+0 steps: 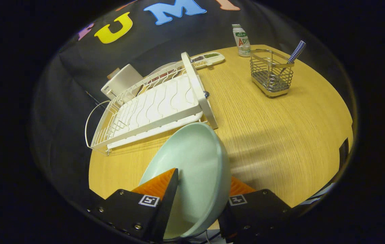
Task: Take the plate from the dish rack, then take the spoon from the basket and place it into the plate.
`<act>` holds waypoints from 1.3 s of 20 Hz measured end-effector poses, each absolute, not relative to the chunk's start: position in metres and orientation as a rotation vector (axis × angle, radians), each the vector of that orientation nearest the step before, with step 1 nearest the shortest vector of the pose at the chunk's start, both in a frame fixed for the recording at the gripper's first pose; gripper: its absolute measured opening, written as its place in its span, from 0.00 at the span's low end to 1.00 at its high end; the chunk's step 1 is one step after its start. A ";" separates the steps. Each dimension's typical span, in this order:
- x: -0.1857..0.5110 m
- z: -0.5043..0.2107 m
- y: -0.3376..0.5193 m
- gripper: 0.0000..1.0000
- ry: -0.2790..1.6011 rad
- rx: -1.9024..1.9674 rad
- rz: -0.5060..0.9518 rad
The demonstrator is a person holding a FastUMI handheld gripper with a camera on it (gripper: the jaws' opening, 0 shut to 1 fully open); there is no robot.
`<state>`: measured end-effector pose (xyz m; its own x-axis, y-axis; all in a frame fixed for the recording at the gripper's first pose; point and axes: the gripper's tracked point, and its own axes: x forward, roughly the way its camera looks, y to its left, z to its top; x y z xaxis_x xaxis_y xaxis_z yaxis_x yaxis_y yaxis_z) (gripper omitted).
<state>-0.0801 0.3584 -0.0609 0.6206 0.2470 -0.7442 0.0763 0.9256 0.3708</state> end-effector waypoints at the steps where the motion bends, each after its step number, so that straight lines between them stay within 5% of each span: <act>1: -0.079 -0.062 0.360 0.58 0.900 0.401 0.103; 5: -0.084 -0.071 0.348 0.77 0.931 0.351 0.074; 9: -0.088 -0.077 0.328 0.84 0.943 0.289 0.003; 17: -0.076 -0.043 0.299 0.83 0.800 0.252 -0.113; 26: -0.043 0.051 0.207 0.83 0.524 0.239 -0.408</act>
<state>-0.0433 0.2068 0.0512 0.7886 -0.3150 -0.5281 0.4349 0.8929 0.1168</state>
